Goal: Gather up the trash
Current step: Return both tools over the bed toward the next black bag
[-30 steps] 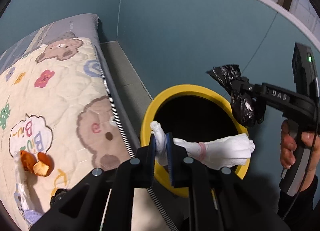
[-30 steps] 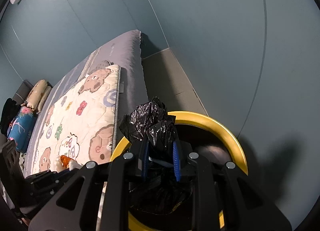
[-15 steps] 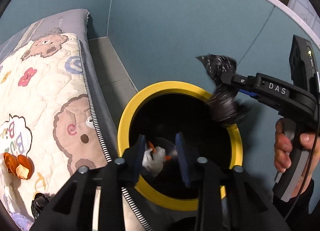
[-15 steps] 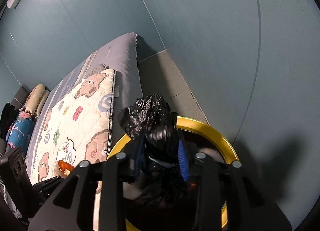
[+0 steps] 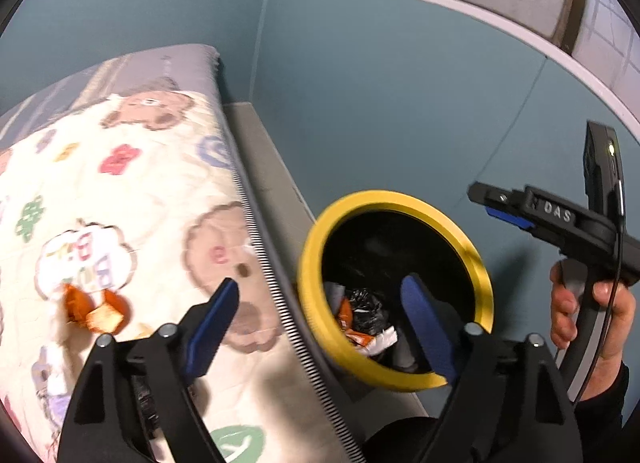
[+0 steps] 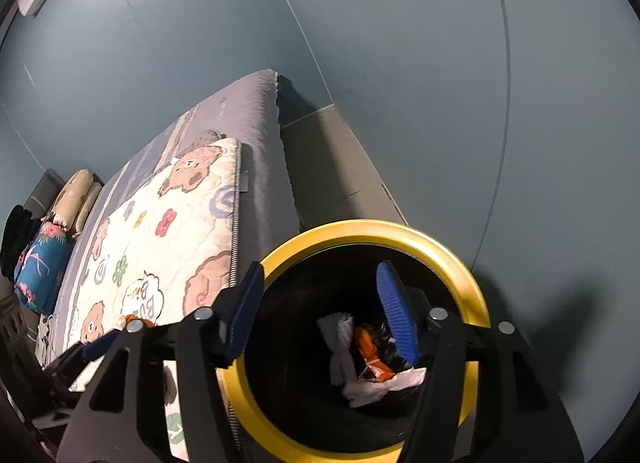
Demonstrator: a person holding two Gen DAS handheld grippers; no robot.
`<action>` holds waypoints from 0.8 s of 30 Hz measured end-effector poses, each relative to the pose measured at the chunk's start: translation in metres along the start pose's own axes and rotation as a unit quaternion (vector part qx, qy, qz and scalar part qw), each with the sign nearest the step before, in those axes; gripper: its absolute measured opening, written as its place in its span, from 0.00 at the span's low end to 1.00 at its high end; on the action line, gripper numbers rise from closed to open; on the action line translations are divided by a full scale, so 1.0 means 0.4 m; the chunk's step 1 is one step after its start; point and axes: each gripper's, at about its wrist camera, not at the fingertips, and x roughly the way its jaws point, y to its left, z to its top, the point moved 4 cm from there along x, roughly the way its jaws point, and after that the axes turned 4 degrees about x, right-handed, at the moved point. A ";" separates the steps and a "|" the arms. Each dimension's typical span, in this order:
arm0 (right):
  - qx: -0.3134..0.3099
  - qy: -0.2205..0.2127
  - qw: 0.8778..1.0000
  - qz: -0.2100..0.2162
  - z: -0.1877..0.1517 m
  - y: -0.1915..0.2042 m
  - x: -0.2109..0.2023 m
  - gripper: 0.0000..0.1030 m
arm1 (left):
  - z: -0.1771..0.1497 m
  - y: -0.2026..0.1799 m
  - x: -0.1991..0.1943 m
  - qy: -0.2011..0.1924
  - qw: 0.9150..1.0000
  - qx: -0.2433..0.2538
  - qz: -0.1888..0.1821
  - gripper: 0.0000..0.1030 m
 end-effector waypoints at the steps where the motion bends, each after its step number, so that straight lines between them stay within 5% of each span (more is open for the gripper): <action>1: -0.004 0.000 1.000 0.004 -0.009 0.015 -0.004 0.59 | -0.003 0.010 -0.014 -0.004 1.000 -0.004 0.004 0.81; 24: -0.103 0.026 0.989 0.102 -0.181 0.396 -0.057 0.67 | -0.151 0.334 -0.401 -0.063 0.986 -0.082 0.133 0.89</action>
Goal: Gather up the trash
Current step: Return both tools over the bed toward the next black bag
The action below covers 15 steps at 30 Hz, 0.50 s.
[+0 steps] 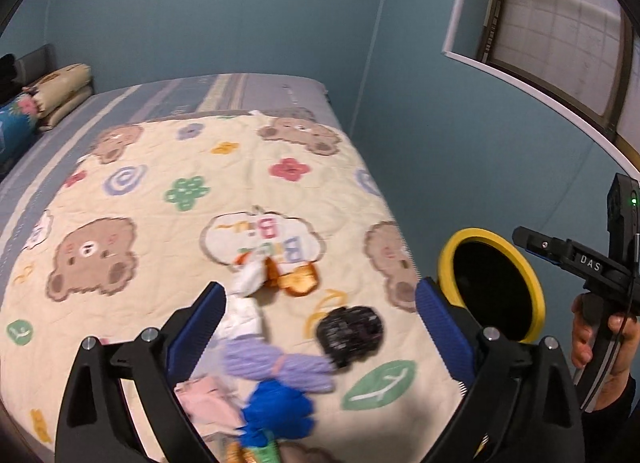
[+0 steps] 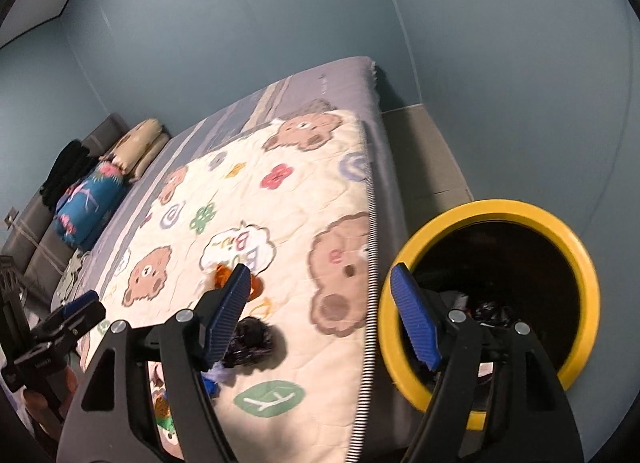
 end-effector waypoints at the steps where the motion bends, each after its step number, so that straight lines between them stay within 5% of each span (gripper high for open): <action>1: -0.003 0.005 1.000 0.004 -0.006 0.019 0.009 0.67 | -0.006 0.017 -0.009 0.000 1.000 -0.002 0.005 0.89; 15: -0.044 0.051 0.998 0.022 -0.096 0.162 0.103 0.67 | -0.150 0.268 -0.079 0.026 0.996 -0.057 0.064 0.90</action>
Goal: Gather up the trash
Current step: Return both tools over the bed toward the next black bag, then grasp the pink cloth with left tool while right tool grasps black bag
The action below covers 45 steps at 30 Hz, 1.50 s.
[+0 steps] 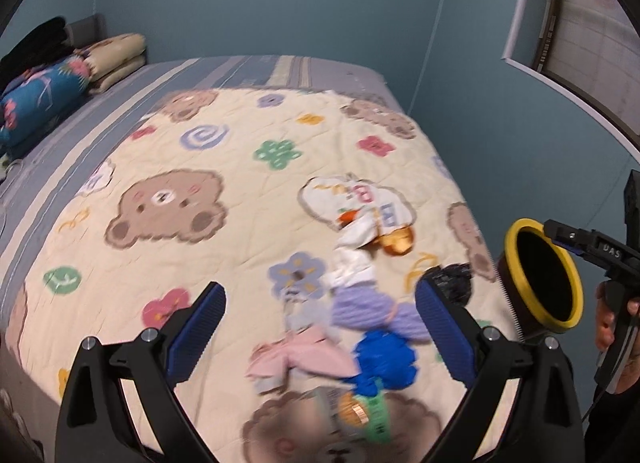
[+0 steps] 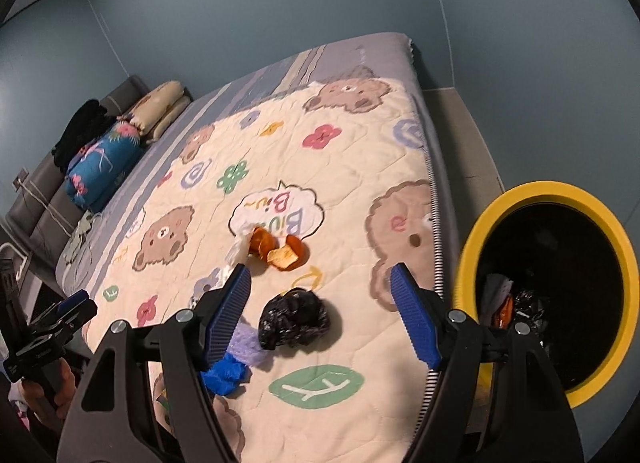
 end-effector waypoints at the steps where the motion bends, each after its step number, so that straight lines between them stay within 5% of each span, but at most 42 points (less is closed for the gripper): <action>1: -0.003 0.005 1.000 0.001 -0.006 0.012 0.011 0.67 | -0.009 0.015 0.003 0.003 1.000 -0.005 0.002 0.90; 10: -0.022 0.036 0.999 -0.003 -0.046 0.063 0.086 0.67 | -0.113 0.125 0.058 0.041 0.998 -0.036 0.012 0.90; 23: -0.033 0.083 0.996 -0.022 -0.111 0.074 0.196 0.67 | -0.237 0.141 0.181 0.103 0.993 -0.055 -0.004 0.90; 37: -0.047 0.117 0.991 -0.044 -0.145 0.091 0.298 0.67 | -0.245 0.120 0.254 0.116 0.991 -0.068 -0.010 0.89; 43: -0.050 0.139 0.988 -0.040 -0.167 0.095 0.343 0.66 | -0.253 0.109 0.274 0.123 0.991 -0.059 -0.009 0.81; 45: -0.049 0.146 0.987 -0.040 -0.176 0.093 0.358 0.63 | -0.257 0.106 0.284 0.128 0.990 -0.056 -0.012 0.71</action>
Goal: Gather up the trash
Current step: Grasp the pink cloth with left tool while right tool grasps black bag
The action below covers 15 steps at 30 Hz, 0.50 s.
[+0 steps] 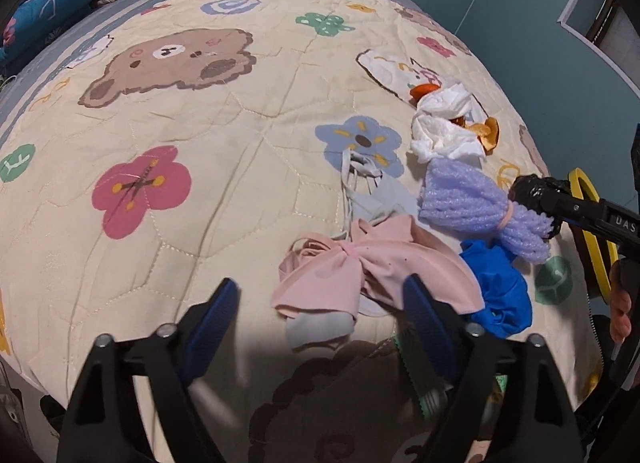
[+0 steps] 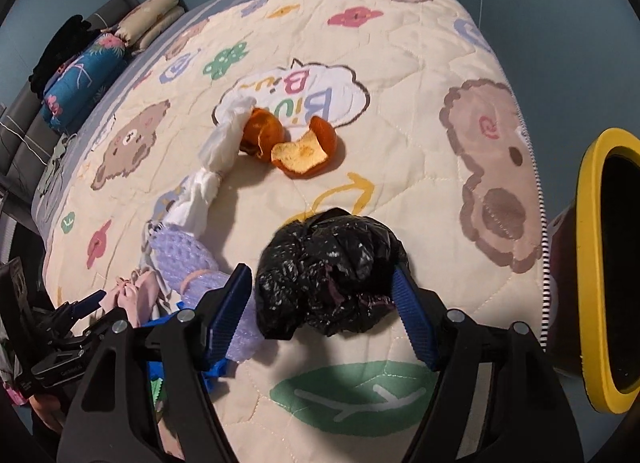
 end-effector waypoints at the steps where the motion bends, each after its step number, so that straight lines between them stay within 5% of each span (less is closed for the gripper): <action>1: -0.001 0.002 1.000 0.000 -0.001 0.000 0.005 0.61 | 0.000 -0.003 0.005 0.002 1.000 0.000 -0.002 0.68; 6: -0.004 0.016 1.000 0.002 -0.013 -0.001 0.028 0.52 | 0.007 -0.023 0.012 0.000 1.000 0.020 -0.002 0.32; 9: -0.012 0.022 1.000 0.002 -0.019 0.004 0.037 0.47 | 0.009 -0.020 0.019 0.006 1.000 0.018 -0.011 0.20; 15: -0.014 0.015 1.000 0.006 -0.016 0.009 0.027 0.40 | 0.010 -0.010 0.002 0.003 1.000 0.019 -0.021 0.15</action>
